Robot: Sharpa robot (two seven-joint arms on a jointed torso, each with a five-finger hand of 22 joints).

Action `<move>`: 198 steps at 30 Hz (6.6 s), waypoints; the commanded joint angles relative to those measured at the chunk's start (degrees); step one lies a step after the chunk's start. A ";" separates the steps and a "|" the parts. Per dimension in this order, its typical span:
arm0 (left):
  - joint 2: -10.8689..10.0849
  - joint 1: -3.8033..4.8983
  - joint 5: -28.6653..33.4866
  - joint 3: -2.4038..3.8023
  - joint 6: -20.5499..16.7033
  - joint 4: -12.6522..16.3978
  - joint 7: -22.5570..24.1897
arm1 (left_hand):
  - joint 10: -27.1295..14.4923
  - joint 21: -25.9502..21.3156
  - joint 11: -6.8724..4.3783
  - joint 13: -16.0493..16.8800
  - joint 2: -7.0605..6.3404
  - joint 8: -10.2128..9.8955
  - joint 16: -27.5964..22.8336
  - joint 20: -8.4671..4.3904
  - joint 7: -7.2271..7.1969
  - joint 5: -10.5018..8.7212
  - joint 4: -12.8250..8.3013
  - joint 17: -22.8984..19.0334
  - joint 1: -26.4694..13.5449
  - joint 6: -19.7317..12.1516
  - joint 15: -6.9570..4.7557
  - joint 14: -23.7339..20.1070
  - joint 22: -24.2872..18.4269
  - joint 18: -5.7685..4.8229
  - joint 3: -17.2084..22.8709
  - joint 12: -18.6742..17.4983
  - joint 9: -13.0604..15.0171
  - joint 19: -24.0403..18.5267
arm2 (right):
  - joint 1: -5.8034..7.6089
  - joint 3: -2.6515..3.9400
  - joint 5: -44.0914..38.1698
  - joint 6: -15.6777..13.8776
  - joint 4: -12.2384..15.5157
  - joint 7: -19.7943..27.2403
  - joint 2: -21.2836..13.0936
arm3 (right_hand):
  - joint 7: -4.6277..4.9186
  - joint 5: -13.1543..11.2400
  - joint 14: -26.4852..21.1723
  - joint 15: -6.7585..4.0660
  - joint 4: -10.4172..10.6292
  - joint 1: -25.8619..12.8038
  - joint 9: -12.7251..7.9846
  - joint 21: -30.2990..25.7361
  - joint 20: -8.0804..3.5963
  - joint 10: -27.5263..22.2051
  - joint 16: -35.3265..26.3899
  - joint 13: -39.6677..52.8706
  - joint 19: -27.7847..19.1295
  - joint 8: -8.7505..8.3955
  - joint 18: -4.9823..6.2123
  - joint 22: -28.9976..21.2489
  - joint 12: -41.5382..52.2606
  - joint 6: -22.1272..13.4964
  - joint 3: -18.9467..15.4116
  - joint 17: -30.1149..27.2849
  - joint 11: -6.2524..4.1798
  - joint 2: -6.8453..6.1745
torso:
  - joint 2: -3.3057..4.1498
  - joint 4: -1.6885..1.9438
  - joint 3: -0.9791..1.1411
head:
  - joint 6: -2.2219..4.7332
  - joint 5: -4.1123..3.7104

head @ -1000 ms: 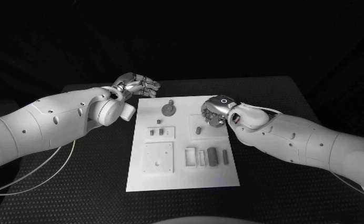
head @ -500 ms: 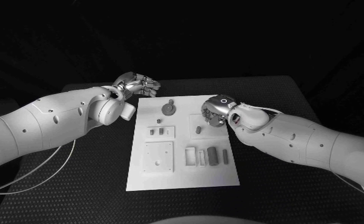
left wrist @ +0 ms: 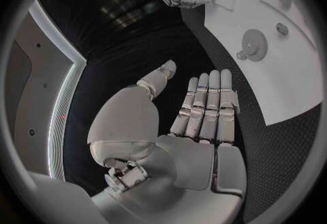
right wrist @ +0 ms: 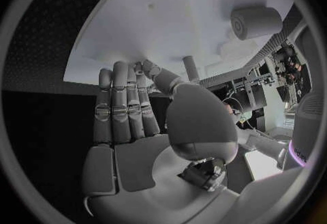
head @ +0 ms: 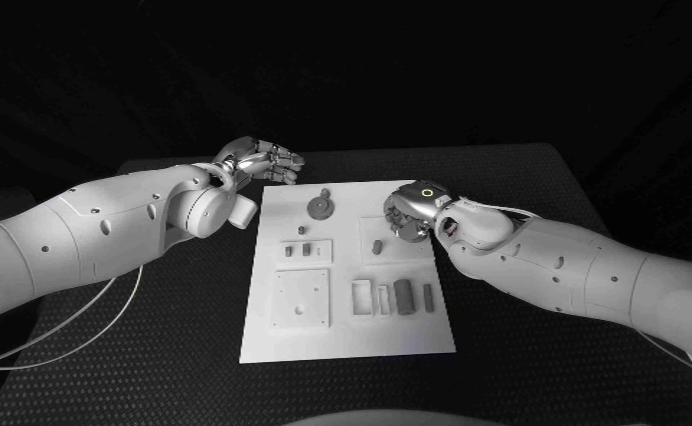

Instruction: Assemble the parts on the task board

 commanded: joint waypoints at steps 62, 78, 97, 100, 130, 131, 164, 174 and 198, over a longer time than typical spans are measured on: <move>-0.15 0.12 0.29 0.05 0.89 -0.30 0.17 | -0.28 0.18 0.06 -0.26 0.02 0.23 -0.52 -0.10 0.05 -0.19 0.51 0.41 -0.50 -0.54 0.24 0.21 0.18 1.06 -0.04 0.17 -0.11 -0.49 | 2.52 1.20 7.14 4.44 0.92 3.28 -1.75 | 1.47 0.29 -18.87 8.68 0.88 -2.11 -2.31 -1.89 1.52 -23.23 -10.15 -4.57 -7.46 -5.61 -1.04 2.76 -6.55 -12.08 0.51 -2.90 4.46 -6.57 | 0.00 -0.01 0.00 | 0.24 -0.05; -0.06 0.12 0.29 0.05 0.80 -0.33 0.16 | -0.27 0.19 0.05 -0.29 -0.01 0.26 -0.56 -0.10 0.06 -0.19 0.50 0.48 -0.47 -0.58 0.23 0.23 0.20 1.06 -0.05 0.20 -0.12 -0.49 | 1.56 1.15 8.69 -1.13 1.88 6.67 -2.35 | 2.24 0.28 -19.56 9.53 0.36 -0.89 0.38 0.42 1.44 -17.17 -9.81 -2.28 -7.44 -0.46 -0.55 5.87 -1.28 -5.91 0.45 -3.01 6.94 -1.57 | -0.01 0.03 -0.02 | 0.22 -0.05; -0.07 0.12 0.29 0.05 0.87 -0.32 0.04 | -0.30 0.20 0.06 -0.34 -0.03 0.27 -0.62 -0.10 0.09 -0.20 0.51 0.57 -0.48 -0.65 0.23 0.25 0.23 1.06 -0.06 0.22 -0.13 -0.49 | 1.16 1.14 8.81 0.25 0.94 6.00 -1.55 | 2.84 0.26 -12.05 5.49 0.25 -0.29 -1.72 7.37 -0.94 -5.02 -5.05 1.04 -1.16 -2.34 0.70 6.07 2.09 -6.55 -1.67 -0.17 1.70 -3.70 | 0.00 -0.04 0.03 | 0.19 0.07; -0.08 0.12 0.29 0.05 0.91 -0.29 0.01 | -0.30 0.20 0.06 -0.35 -0.03 0.27 -0.62 -0.10 0.09 -0.20 0.52 0.58 -0.49 -0.67 0.23 0.26 0.24 1.06 -0.07 0.22 -0.13 -0.48 | 0.90 1.06 7.88 1.76 0.71 5.27 -1.39 | 3.02 0.27 -12.52 5.76 0.28 -0.57 -1.87 7.32 -0.85 -5.37 -5.32 1.03 -1.31 -2.53 0.71 6.04 1.61 -6.92 -1.74 -0.14 1.93 -4.07 | 0.03 -0.01 0.01 | 0.08 0.07; -0.15 0.12 0.29 0.05 1.10 -0.13 -0.12 | -0.34 0.22 0.09 -0.45 0.09 0.34 -0.75 -0.09 0.13 -0.20 0.74 0.76 -0.69 -0.76 0.23 0.31 0.29 1.05 -0.12 0.27 -0.14 -0.47 | -0.11 0.23 4.05 5.83 -1.63 2.94 0.27 | 1.45 0.27 -8.19 3.52 0.40 -2.61 -1.26 15.32 -4.17 -1.57 -2.20 2.88 5.03 -0.28 0.83 6.60 1.25 -3.27 -1.64 2.76 0.53 0.79 | 0.07 0.07 -0.03 | -0.22 0.07; -0.16 0.12 0.29 0.05 1.10 -0.13 -0.15 | -0.34 0.22 0.09 -0.46 0.10 0.34 -0.76 -0.09 0.13 -0.20 0.76 0.77 -0.70 -0.76 0.23 0.31 0.29 1.05 -0.12 0.27 -0.14 -0.47 | -0.16 0.21 3.97 6.05 -1.71 2.87 0.36 | 1.32 0.28 -7.80 3.26 0.31 -2.53 -1.17 16.09 -4.56 -1.22 -1.91 3.03 5.38 -0.12 0.83 6.58 1.27 -2.98 -1.51 3.06 0.36 1.07 | 0.08 0.06 -0.02 | -0.26 0.11; -0.21 0.14 0.21 0.05 1.16 0.09 -0.54 | -0.39 0.23 0.08 -0.57 0.13 0.44 -0.89 -0.13 0.11 -0.01 0.70 0.97 -0.43 -0.82 0.20 0.35 0.35 1.09 0.05 0.32 -0.14 -0.49 | -0.52 -0.63 -3.69 6.23 -1.14 -2.53 0.76 | -0.31 0.28 -5.31 1.94 -0.05 2.02 0.54 21.17 -6.74 1.36 -1.48 4.79 6.20 1.91 0.83 6.30 0.43 0.28 -0.57 5.04 -0.72 -0.99 | 0.00 0.01 -0.01 | -0.96 -0.02; -0.21 0.14 0.20 0.05 1.12 0.03 -0.52 | -0.40 0.23 0.09 -0.60 0.12 0.46 -0.93 -0.12 0.11 0.04 0.70 1.02 -0.40 -0.83 0.20 0.37 0.36 1.08 0.07 0.34 -0.14 -0.49 | -0.51 -0.61 -3.54 4.23 -0.90 -2.56 0.44 | -0.51 0.28 -4.68 1.66 -0.03 2.11 0.94 21.74 -6.99 1.94 -1.41 5.37 6.58 2.17 0.83 6.21 0.55 0.64 -0.76 5.35 -1.03 -1.40 | 0.01 -0.07 0.02 | -0.91 0.02; -0.17 0.14 0.20 0.05 1.16 -0.27 -0.60 | -0.43 0.24 0.11 -0.67 0.08 0.50 -1.01 -0.11 0.13 0.06 0.76 1.13 -0.42 -0.89 0.21 0.39 0.40 1.07 0.09 0.37 -0.15 -0.49 | 0.36 0.57 0.84 3.53 0.23 -1.37 -0.38 | -0.64 0.29 -4.11 1.41 -0.01 2.17 1.37 22.19 -7.24 2.29 -1.46 5.97 6.93 2.33 0.83 6.11 0.53 0.87 -0.74 5.63 -1.23 -1.60 | -0.04 -0.03 -0.01 | -0.73 0.03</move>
